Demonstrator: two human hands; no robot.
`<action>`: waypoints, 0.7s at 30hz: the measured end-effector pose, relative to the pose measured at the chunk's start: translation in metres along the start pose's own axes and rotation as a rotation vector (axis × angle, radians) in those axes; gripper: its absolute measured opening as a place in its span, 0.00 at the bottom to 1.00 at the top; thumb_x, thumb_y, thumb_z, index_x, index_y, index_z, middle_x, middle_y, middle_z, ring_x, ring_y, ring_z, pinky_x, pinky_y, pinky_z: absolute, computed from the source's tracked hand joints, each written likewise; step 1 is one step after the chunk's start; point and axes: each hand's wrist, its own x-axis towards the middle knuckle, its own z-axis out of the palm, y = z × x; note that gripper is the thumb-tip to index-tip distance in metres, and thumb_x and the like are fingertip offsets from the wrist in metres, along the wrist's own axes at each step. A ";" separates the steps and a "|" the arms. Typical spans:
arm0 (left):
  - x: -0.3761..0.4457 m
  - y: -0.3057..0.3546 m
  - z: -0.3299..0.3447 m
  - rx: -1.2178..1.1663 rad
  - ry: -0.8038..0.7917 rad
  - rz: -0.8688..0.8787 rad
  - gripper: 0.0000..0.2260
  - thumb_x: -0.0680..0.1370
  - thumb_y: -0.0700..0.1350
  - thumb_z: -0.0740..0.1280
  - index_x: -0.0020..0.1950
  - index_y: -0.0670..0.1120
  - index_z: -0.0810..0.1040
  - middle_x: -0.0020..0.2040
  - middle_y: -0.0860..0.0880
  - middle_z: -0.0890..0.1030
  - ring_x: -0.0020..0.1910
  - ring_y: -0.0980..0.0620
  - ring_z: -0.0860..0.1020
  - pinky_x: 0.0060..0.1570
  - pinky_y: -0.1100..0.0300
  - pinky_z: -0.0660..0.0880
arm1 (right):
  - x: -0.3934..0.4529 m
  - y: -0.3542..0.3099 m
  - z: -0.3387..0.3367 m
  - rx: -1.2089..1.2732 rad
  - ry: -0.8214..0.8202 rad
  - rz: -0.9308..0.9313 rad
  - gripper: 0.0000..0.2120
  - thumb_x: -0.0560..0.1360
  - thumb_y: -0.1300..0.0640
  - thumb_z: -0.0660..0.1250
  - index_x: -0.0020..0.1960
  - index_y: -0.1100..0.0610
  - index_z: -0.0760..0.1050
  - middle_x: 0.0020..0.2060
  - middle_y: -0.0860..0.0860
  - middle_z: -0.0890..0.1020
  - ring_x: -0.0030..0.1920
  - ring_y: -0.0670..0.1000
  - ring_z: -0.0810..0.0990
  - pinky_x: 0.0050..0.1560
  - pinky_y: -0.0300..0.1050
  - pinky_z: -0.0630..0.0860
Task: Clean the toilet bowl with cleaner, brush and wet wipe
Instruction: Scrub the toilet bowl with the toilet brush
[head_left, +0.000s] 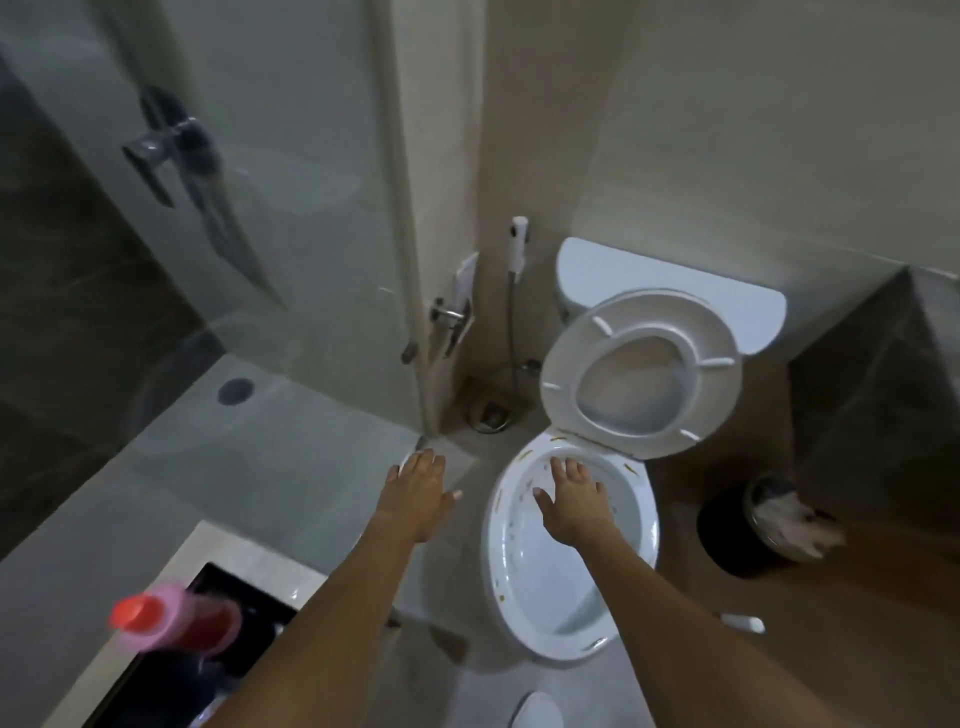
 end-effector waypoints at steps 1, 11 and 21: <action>0.010 0.014 -0.003 0.009 0.001 0.023 0.28 0.82 0.55 0.52 0.77 0.43 0.50 0.78 0.44 0.51 0.76 0.48 0.51 0.72 0.50 0.49 | 0.003 0.015 -0.004 0.016 0.012 0.018 0.30 0.82 0.44 0.49 0.79 0.57 0.47 0.78 0.54 0.51 0.78 0.55 0.48 0.76 0.56 0.50; 0.093 0.144 -0.007 0.109 -0.049 0.239 0.29 0.82 0.56 0.52 0.78 0.44 0.50 0.78 0.46 0.51 0.77 0.48 0.50 0.72 0.51 0.50 | 0.011 0.150 -0.014 0.090 0.077 0.235 0.30 0.82 0.45 0.51 0.79 0.56 0.46 0.78 0.54 0.50 0.78 0.54 0.47 0.76 0.55 0.48; 0.160 0.239 0.006 0.277 -0.142 0.541 0.28 0.82 0.56 0.53 0.78 0.44 0.51 0.78 0.45 0.51 0.77 0.47 0.50 0.74 0.50 0.48 | -0.019 0.226 0.018 0.265 0.068 0.567 0.30 0.82 0.47 0.52 0.79 0.54 0.45 0.78 0.54 0.49 0.78 0.55 0.46 0.75 0.55 0.48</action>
